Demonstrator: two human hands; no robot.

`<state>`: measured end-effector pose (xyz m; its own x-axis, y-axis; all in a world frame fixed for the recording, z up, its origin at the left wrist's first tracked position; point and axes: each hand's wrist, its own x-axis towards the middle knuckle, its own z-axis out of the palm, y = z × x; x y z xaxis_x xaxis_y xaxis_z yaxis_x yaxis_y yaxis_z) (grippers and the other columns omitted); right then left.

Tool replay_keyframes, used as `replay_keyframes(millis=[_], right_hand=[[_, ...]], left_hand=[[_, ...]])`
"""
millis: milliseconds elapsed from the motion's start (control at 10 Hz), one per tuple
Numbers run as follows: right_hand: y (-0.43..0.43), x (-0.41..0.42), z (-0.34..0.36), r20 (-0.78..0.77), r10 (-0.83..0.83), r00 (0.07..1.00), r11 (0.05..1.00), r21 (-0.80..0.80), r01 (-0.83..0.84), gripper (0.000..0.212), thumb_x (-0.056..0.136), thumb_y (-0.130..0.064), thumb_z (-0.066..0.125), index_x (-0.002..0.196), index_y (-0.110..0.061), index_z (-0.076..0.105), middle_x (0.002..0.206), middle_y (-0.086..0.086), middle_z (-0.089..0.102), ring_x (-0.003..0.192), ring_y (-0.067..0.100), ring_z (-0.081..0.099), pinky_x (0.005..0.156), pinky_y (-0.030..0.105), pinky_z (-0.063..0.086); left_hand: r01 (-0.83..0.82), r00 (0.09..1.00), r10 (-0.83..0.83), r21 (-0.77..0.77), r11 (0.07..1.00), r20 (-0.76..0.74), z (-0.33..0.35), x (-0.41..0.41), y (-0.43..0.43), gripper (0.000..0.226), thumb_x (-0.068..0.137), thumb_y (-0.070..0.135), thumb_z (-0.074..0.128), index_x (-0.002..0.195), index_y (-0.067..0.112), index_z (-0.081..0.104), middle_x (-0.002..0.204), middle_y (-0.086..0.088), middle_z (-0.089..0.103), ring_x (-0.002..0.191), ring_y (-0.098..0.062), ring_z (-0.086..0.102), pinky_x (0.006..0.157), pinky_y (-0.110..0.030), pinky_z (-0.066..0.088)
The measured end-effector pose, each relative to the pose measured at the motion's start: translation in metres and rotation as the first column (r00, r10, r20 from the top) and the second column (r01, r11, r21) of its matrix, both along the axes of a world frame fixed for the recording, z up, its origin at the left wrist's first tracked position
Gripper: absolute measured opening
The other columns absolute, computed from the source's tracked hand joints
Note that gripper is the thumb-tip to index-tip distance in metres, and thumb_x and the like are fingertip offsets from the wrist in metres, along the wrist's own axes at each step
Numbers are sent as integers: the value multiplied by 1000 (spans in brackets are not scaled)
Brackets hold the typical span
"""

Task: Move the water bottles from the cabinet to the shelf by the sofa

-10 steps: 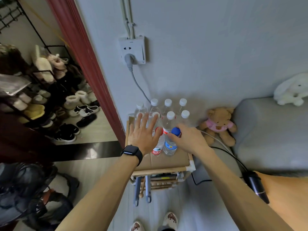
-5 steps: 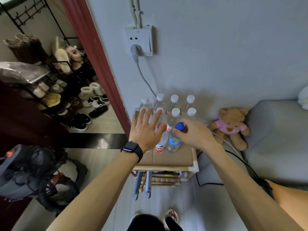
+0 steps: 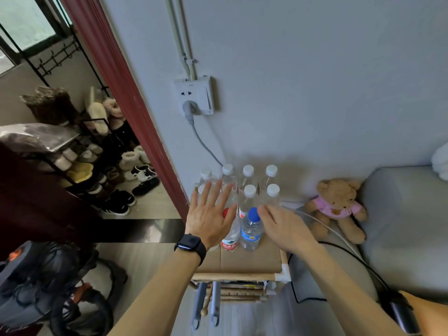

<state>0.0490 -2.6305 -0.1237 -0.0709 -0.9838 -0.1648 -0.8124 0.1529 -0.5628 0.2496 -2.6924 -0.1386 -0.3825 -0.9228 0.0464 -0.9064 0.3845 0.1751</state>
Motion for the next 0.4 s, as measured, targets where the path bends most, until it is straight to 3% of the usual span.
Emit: replay_keyframes(millis=[200,300,400], right_hand=[[3,5,-4,71,-13,997,1000,23,11,29,100,-54,26,97,-38,50,97,-6,63,89,19,58,76,38,44],[4,4,5,62,17,998,995,94,-23,35,102,-52,27,106,-33,55,101,-6,66,93,17,59,80,37,45],[2,-3,19,134,50,990,987,144,-69,36,104,-41,30,103,-17,57,103,5,66,98,24,60,88,41,46]], left_hand=[[1,1000,-1,11,1000,22,-1,0,-2,64,95,58,10,155,36,3,165,5,2,152,-20,-2,121,-52,6],[-1,1000,0,27,1000,19,4,0,-3,64,93,58,8,154,40,-1,164,7,-1,151,-19,-5,121,-51,4],[10,1000,-10,30,1000,16,3,-1,-1,62,96,58,15,153,42,-1,164,9,-4,151,-17,-7,122,-48,2]])
